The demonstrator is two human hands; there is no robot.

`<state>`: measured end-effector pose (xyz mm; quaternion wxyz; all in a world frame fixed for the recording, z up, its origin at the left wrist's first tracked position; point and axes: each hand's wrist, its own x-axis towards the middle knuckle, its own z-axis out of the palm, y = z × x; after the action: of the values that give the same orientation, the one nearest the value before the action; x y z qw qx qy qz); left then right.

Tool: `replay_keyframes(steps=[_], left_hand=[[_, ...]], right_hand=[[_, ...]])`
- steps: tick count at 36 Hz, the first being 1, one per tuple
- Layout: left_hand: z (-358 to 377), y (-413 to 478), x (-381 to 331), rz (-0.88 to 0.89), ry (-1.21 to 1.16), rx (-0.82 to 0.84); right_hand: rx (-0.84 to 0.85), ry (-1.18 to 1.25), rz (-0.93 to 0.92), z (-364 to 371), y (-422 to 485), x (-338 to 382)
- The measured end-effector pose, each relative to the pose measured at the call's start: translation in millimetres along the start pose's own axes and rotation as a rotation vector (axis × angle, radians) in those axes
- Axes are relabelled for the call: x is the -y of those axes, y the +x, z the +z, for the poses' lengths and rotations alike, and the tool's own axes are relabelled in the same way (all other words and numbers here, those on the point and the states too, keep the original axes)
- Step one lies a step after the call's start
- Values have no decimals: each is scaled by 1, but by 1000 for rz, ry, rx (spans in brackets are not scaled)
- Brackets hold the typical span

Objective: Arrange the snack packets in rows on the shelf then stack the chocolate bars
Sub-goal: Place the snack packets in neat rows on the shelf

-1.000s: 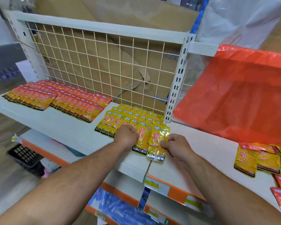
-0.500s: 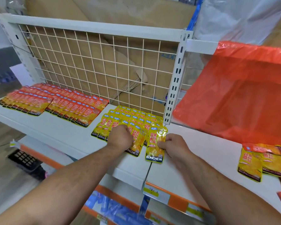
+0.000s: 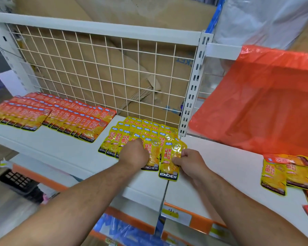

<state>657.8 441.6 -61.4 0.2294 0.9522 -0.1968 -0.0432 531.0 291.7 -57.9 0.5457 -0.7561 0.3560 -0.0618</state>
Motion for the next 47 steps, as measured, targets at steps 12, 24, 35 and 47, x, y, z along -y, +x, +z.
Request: replay_keyframes(steps=[12,24,35,47], left_hand=[[-22,7,12,191,19,-132],[-27,16,36,244,10,-120],[-29,13,27,325,42,-97],[-32,12,27,364,62,-89]], right_hand=[[-17,-17,14,22,7,16],[-216,-384,8,43,14,32],[-233,-533,-2,47,11,30],[-257,-650,-39,52,9,28]])
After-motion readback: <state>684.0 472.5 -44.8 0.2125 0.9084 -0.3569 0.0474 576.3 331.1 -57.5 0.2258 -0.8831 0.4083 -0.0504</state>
